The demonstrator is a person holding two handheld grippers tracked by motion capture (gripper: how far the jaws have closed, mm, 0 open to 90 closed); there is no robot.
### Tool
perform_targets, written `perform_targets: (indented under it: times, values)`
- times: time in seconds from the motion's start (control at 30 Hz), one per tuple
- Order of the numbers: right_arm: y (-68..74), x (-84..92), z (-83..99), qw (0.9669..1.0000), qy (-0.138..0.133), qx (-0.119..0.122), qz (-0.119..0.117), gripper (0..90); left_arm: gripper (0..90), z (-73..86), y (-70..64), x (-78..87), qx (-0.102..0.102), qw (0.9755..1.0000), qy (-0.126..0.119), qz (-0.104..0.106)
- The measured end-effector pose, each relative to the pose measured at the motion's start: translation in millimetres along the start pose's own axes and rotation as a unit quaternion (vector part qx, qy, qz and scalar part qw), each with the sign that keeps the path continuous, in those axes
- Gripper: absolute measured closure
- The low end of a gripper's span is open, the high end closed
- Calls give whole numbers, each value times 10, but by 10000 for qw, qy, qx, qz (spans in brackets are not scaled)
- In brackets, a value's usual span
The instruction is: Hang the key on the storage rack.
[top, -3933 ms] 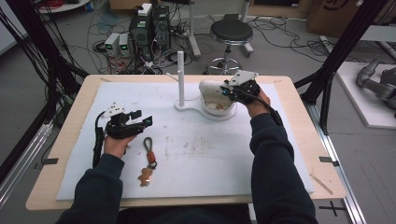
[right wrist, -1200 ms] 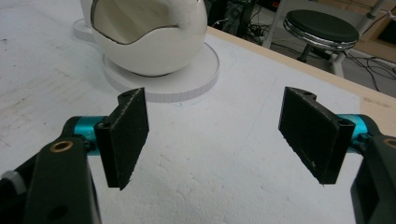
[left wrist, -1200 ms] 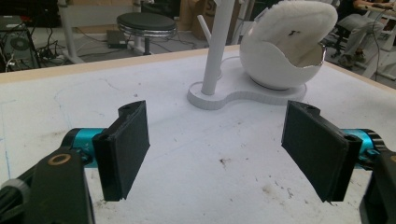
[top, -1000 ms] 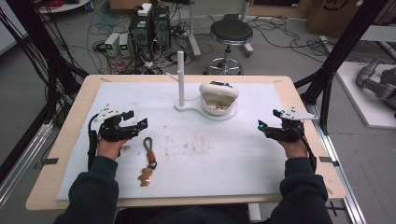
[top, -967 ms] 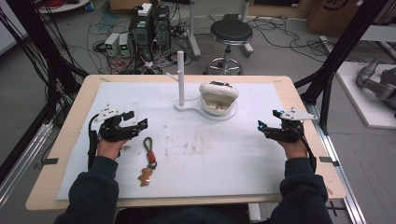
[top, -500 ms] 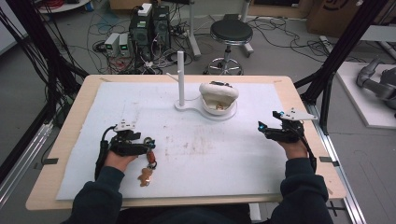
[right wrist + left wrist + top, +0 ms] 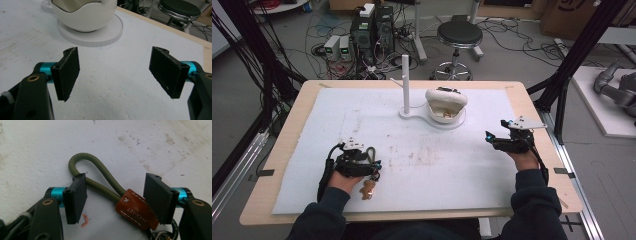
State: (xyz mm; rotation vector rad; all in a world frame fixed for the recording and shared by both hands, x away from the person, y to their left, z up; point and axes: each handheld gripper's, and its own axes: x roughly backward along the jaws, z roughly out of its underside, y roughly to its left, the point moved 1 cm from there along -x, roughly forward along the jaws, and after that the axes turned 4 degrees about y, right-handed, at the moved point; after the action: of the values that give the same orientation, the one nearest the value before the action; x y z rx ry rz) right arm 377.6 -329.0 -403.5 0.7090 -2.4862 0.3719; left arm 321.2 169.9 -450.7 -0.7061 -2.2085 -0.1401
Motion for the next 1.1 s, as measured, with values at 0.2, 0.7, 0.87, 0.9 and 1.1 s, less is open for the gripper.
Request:
perform_targets:
  times: [0.2, 0.7, 0.87, 0.9, 1.1]
  values:
    - [3, -2, 4, 10000, 8, 3, 3, 250, 489, -17, -6, -27, -662, 9978, 21, -76]
    - [-1, -5, 9, 10000, 23, -8, -1, 250, 369, -95, 67, -55, -680, 9967, 187, -392]
    - [-13, -4, 15, 10000, 14, -55, 18, 251, 460, -36, 13, 1, -626, 9972, 236, -340]
    - [-11, -5, 13, 10000, 23, -36, 9, 252, 506, -40, -1, 2, -670, 9971, 233, -287]
    - [-5, -6, 9, 10000, 16, 5, 8, 254, 703, -66, 78, 4, -627, 9978, 213, 84]
